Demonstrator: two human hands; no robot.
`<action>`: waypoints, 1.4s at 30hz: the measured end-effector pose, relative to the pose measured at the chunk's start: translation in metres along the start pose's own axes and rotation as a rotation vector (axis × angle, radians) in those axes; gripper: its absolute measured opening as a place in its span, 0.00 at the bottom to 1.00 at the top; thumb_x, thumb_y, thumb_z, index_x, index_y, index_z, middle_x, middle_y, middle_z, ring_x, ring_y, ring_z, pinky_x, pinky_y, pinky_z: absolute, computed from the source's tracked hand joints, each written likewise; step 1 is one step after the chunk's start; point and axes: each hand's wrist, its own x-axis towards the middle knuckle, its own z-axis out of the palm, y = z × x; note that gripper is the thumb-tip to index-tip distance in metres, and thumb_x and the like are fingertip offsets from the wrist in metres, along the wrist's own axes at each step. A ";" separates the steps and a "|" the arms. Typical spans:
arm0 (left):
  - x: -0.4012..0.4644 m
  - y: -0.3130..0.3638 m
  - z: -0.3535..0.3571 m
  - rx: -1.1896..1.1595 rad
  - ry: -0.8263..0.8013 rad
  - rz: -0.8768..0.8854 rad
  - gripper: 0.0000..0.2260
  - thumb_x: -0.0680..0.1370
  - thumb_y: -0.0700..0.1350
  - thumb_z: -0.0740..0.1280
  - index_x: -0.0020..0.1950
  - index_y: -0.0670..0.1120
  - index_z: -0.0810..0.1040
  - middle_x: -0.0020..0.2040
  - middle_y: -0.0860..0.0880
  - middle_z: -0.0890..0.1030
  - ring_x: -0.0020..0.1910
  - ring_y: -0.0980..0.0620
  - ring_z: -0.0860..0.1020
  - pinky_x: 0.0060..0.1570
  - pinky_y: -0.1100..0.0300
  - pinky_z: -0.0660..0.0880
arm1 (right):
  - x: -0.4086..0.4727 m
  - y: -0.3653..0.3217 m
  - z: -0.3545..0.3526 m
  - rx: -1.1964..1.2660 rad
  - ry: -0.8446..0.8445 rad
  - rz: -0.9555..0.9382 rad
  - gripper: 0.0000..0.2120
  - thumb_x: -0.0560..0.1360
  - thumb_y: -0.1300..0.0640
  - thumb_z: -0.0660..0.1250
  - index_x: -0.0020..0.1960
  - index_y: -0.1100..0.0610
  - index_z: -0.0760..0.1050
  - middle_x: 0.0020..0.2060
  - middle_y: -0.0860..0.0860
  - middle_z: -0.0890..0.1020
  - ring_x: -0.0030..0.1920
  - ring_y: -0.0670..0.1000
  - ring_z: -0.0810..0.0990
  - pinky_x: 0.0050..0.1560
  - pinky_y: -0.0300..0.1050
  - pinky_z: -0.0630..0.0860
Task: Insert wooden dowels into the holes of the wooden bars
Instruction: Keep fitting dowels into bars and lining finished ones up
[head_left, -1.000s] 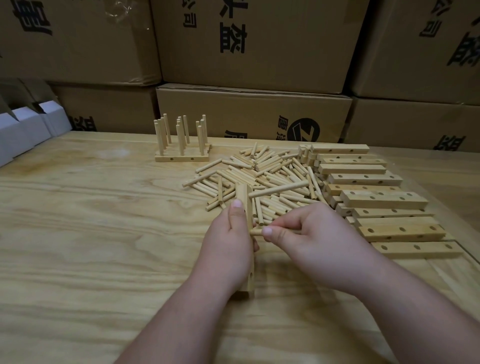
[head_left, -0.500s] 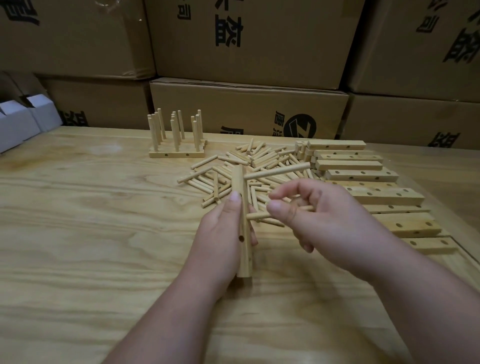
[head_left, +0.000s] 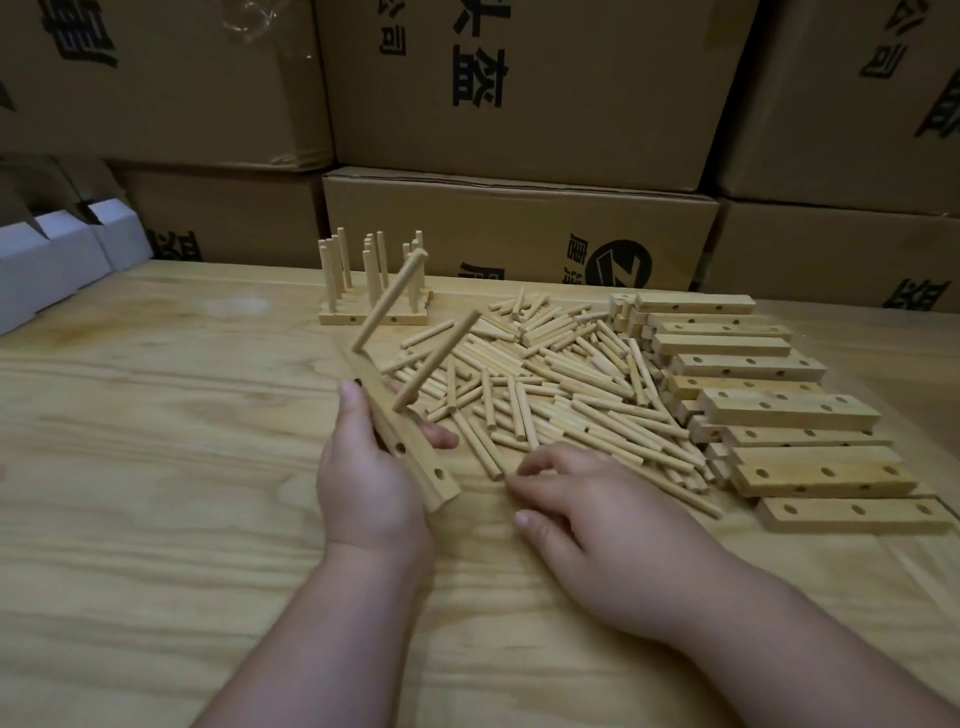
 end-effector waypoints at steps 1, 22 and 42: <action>0.000 -0.001 0.000 0.017 -0.011 -0.023 0.21 0.85 0.57 0.55 0.45 0.43 0.78 0.24 0.48 0.76 0.28 0.49 0.79 0.31 0.65 0.76 | 0.000 0.000 0.000 -0.021 0.020 0.005 0.18 0.80 0.42 0.58 0.64 0.46 0.78 0.62 0.38 0.74 0.63 0.44 0.72 0.63 0.46 0.73; -0.003 -0.002 0.004 0.125 -0.172 -0.224 0.28 0.84 0.62 0.54 0.37 0.49 0.85 0.26 0.49 0.74 0.22 0.52 0.72 0.27 0.59 0.75 | -0.010 0.010 -0.061 0.474 -0.066 0.258 0.05 0.78 0.51 0.70 0.46 0.41 0.78 0.38 0.42 0.86 0.33 0.41 0.79 0.40 0.47 0.79; -0.006 -0.006 0.001 0.259 -0.204 -0.121 0.23 0.75 0.68 0.58 0.35 0.56 0.83 0.26 0.50 0.75 0.23 0.53 0.72 0.31 0.57 0.72 | -0.016 -0.015 -0.064 0.299 0.144 0.068 0.02 0.73 0.44 0.74 0.42 0.41 0.82 0.34 0.33 0.80 0.34 0.38 0.77 0.33 0.30 0.72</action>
